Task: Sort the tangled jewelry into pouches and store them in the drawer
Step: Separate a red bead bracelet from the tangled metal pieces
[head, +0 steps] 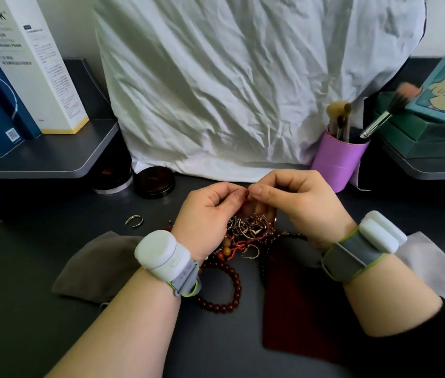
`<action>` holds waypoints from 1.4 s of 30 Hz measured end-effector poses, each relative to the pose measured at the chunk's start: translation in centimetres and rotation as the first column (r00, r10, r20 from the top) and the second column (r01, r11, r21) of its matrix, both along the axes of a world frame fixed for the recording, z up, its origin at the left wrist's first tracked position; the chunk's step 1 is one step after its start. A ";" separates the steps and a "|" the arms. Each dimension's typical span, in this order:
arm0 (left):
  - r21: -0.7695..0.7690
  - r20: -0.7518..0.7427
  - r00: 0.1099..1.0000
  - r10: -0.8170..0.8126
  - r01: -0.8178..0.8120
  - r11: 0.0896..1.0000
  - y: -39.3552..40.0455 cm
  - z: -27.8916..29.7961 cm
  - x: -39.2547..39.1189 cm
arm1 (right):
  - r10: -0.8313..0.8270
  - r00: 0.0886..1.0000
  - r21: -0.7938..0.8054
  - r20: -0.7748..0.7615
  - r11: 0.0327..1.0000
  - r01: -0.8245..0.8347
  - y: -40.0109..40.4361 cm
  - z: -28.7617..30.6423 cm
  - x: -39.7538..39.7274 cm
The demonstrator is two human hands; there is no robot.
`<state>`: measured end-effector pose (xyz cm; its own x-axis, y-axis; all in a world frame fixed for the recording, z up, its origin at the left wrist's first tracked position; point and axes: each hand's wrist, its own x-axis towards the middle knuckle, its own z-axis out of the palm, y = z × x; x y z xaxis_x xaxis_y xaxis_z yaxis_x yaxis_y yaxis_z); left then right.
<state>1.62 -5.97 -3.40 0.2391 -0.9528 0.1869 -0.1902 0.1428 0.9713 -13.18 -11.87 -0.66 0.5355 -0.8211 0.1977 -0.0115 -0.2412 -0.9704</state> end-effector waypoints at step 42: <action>-0.027 -0.134 0.989 -0.068 0.065 0.998 -0.3 -0.4 0.3 | -0.040 0.938 -0.206 -0.344 0.978 -0.034 0.3 -1.0 0.6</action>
<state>1.89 -6.24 -3.76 0.1998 -0.9634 0.1788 -0.0467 0.1729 0.9838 -12.63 -11.60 -1.68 0.5984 -0.7838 0.1662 -0.3371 -0.4344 -0.8352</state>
